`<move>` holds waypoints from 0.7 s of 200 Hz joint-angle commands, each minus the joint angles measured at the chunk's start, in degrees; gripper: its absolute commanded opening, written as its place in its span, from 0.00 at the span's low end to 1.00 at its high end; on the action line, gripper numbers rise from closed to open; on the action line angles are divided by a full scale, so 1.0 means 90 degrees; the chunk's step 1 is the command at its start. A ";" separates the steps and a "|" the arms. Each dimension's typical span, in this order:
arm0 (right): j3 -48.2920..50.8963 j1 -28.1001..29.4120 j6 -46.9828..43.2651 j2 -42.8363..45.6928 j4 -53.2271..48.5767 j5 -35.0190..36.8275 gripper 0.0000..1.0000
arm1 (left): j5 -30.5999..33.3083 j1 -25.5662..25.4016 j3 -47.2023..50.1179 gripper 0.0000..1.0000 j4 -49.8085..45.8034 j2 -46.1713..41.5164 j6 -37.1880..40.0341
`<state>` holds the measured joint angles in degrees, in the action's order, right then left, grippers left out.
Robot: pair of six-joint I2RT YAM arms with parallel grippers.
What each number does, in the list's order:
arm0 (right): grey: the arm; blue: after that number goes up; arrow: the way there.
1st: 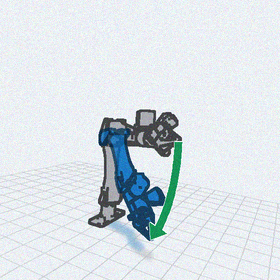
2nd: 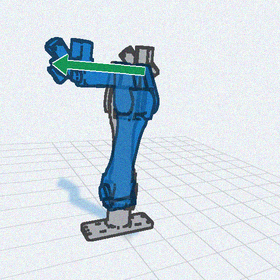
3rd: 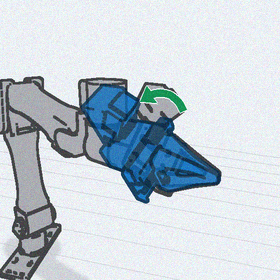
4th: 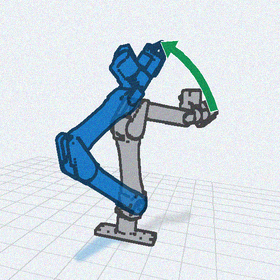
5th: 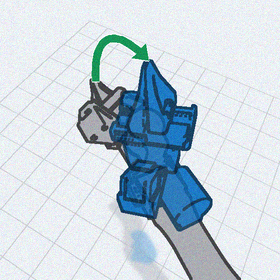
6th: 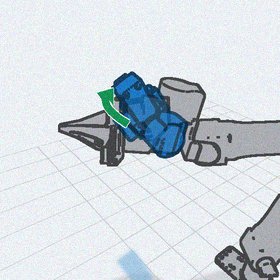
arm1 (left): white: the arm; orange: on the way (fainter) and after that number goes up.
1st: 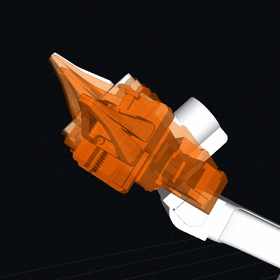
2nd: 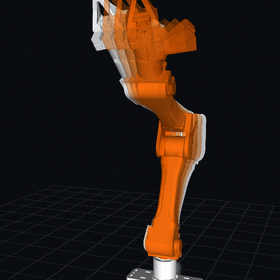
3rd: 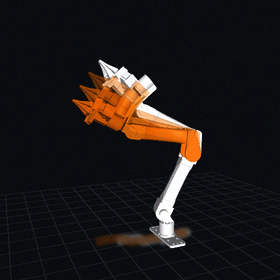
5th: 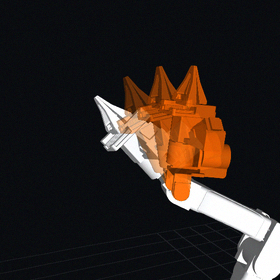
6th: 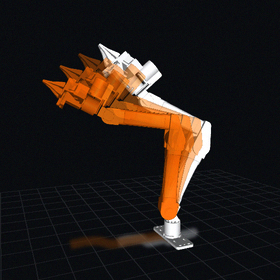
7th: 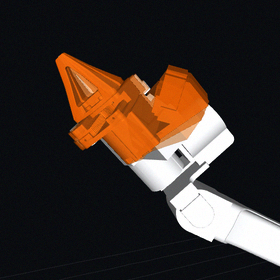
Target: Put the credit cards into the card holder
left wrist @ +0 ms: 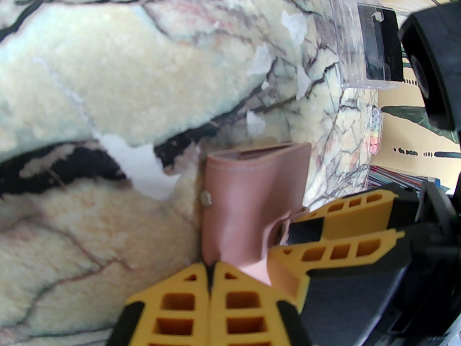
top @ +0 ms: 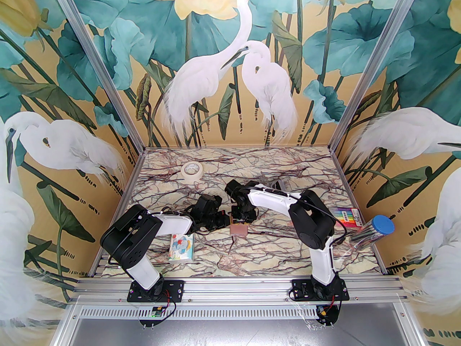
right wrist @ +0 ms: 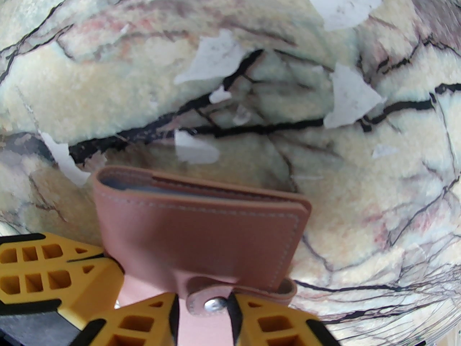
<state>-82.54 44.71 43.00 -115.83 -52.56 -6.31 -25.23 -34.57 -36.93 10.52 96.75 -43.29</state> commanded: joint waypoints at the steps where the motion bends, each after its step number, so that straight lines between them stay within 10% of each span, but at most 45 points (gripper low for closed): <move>1: 0.0160 -0.0020 -0.0149 -0.0479 -0.0206 0.0591 0.30 | 0.0333 0.0008 0.0089 0.00 -0.0359 0.0160 0.0112; 140: 0.0104 -0.0066 -0.0110 -0.0045 -0.0264 0.0730 0.22 | 0.0333 0.0003 0.0107 0.00 -0.0359 0.0169 0.0112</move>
<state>-82.87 44.95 42.22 -115.81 -53.39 -5.06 -25.23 -34.57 -36.93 10.52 96.75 -43.29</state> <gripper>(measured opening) 0.229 0.032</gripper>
